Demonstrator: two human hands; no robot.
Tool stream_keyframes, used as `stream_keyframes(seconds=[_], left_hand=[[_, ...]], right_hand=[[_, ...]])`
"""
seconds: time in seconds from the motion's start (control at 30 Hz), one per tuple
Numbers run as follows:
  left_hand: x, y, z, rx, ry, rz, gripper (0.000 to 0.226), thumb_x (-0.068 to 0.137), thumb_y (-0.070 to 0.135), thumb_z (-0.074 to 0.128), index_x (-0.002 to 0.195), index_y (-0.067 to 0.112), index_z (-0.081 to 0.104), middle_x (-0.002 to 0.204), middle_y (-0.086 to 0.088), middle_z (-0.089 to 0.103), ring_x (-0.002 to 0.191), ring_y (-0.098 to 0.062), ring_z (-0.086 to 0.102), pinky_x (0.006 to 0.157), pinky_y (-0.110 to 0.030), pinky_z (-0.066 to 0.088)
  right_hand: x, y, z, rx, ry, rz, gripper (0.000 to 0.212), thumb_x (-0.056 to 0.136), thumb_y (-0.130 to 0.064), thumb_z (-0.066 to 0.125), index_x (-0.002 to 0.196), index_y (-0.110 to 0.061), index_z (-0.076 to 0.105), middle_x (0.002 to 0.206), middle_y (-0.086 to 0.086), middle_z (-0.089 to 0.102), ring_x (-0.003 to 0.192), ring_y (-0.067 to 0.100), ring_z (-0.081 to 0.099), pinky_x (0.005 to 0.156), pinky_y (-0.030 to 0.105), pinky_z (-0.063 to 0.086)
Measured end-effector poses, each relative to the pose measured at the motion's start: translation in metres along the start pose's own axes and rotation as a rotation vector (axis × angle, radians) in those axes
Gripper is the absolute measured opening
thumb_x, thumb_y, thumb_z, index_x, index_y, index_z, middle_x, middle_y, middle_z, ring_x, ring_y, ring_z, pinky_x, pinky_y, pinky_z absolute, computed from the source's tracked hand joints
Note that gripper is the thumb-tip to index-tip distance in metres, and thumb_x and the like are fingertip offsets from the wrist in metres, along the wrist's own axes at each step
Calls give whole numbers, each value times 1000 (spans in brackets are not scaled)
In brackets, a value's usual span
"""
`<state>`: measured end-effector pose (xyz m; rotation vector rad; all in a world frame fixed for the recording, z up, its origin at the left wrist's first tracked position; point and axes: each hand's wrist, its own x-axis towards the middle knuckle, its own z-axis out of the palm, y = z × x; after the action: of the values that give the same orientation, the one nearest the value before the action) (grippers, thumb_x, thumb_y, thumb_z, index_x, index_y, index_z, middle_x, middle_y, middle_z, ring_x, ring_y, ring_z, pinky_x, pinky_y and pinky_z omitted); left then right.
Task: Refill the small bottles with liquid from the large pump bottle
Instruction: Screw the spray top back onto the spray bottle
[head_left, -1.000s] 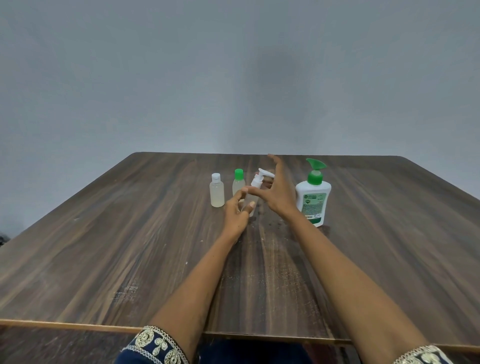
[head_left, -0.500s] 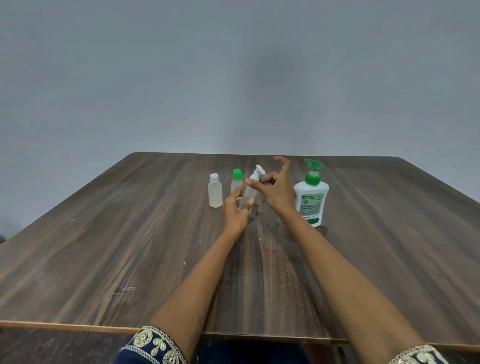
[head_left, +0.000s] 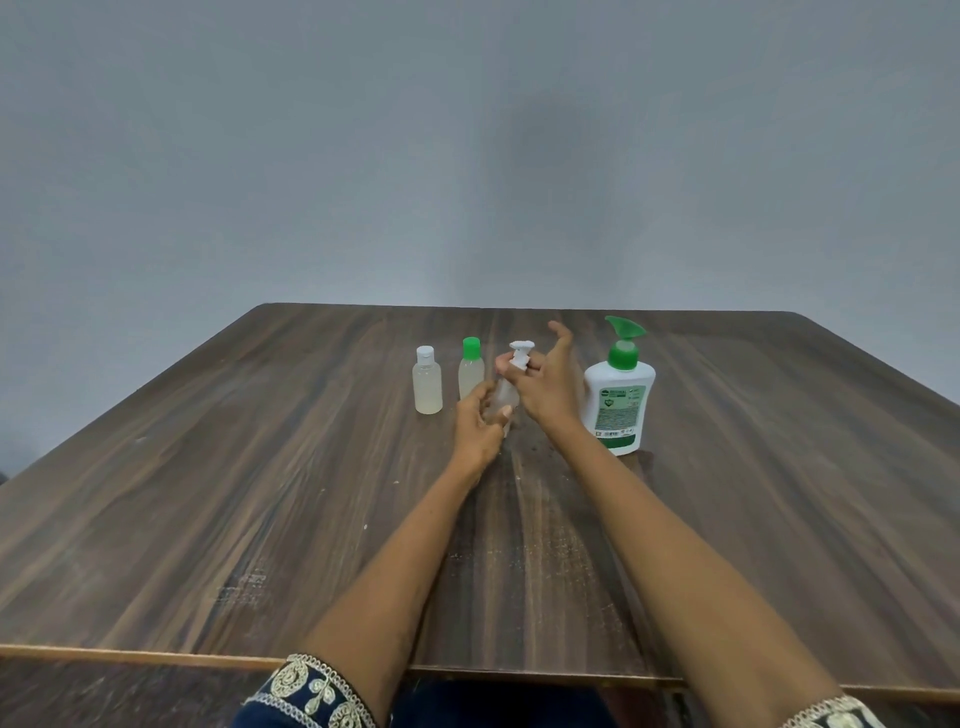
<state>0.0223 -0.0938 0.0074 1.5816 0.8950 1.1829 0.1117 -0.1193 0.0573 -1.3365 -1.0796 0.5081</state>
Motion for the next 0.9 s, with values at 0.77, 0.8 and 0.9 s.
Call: stream_keyframes(seconds=[0.77,0.8,0.9], left_hand=[[4,-2,-10,-54,-33,-27,43,81,-1,66,123,2,54,111,-8,63,101,-16,60,88,-22,49],[4,-1,-15,-99,-95,-23,41,82,-2,64,122,1,54,112,-11,64,101,-18,61,88,-23,50],[8,-1,-20,-122,-163,-16,35,84,-3,62,117,3,56,108,-13,65,94,-15,64,84,-24,53]], right_hand=[[3,6,-9,77,-87,3,62,82,3,72,130,-8,33,90,5,66,73,3,66,66,11,51],[4,4,-13,110,-164,3,61,85,3,68,132,-9,31,95,10,67,74,0,68,66,12,51],[5,3,-14,104,-230,-14,56,90,3,61,133,-8,28,99,14,67,74,-3,69,65,13,52]])
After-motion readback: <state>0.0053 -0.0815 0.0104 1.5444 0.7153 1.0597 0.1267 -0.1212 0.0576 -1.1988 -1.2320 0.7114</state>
